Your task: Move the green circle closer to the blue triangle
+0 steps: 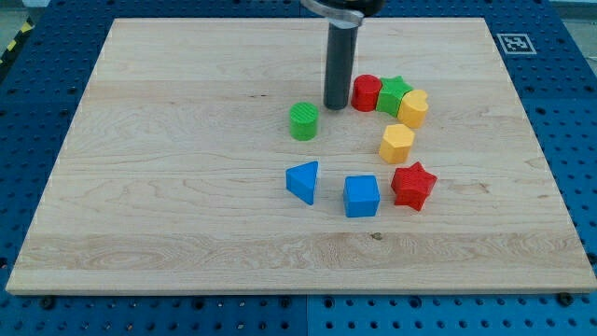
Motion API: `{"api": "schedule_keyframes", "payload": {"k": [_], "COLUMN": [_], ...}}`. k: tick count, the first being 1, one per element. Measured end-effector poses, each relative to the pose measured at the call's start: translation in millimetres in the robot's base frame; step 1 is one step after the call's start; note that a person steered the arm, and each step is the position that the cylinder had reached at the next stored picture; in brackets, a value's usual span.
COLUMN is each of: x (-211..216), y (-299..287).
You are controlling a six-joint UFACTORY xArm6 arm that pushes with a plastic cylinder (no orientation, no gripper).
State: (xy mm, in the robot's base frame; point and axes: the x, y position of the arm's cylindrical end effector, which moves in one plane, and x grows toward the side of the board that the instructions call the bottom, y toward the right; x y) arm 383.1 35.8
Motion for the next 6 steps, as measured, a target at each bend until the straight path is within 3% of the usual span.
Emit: {"api": "schedule_keyframes", "payload": {"k": [3,6], "x": [29,27], "y": [-24,-40]}}
